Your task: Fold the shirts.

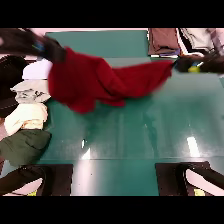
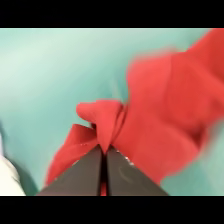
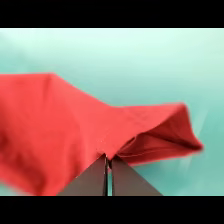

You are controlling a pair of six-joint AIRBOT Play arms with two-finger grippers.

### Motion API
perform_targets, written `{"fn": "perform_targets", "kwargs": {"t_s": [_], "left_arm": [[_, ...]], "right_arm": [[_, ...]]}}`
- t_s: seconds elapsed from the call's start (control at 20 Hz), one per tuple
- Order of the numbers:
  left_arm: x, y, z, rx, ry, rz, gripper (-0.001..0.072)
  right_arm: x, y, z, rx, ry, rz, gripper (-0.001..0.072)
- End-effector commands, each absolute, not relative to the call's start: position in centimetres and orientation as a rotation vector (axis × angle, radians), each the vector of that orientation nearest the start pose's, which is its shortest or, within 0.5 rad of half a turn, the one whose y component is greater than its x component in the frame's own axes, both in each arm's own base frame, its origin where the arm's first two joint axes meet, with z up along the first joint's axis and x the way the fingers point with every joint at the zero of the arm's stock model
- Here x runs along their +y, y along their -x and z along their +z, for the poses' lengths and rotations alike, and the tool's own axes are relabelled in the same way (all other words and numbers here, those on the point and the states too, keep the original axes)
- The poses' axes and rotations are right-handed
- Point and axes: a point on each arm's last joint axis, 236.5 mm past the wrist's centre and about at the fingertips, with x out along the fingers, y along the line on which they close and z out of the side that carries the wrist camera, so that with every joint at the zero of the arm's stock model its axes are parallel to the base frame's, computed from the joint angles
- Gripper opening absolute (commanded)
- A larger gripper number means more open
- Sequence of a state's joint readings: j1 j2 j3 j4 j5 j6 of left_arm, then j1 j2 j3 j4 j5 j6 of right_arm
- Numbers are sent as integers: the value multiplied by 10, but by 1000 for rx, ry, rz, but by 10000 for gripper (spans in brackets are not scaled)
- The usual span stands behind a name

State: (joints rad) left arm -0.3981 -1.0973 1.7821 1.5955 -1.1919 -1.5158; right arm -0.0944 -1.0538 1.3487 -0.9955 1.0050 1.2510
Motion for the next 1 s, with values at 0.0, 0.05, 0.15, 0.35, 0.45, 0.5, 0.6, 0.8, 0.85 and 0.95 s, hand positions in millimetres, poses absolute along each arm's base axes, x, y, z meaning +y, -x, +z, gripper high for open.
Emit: {"fn": "perform_targets", "kwargs": {"t_s": [0.0,0.05,0.15,0.35,0.45,0.5,0.6,0.8,0.85,0.95], "left_arm": [[-118,-312,456,197,-92,-350,24],[-110,-294,476,141,-77,-349,24],[-97,-262,505,58,-34,-346,24],[-93,-251,496,105,-13,-349,24],[-101,-270,448,273,-47,-346,24],[-107,-284,415,379,-69,-342,24],[-119,-311,334,617,-120,-336,24],[-138,-354,156,945,-201,-321,25],[-141,-366,120,958,-210,-317,24],[-135,-395,76,962,-139,-262,24]], "right_arm": [[59,-354,358,348,-84,348,17],[54,-334,381,300,-59,329,16],[44,-303,414,240,-16,281,16],[24,-284,443,210,-5,196,16],[23,-299,433,268,-31,215,16],[25,-313,417,328,-67,242,16],[38,-344,369,491,-126,315,16],[45,-398,207,937,-205,274,16],[39,-406,169,1025,-197,231,16],[41,-425,110,1135,-198,216,17]]}}
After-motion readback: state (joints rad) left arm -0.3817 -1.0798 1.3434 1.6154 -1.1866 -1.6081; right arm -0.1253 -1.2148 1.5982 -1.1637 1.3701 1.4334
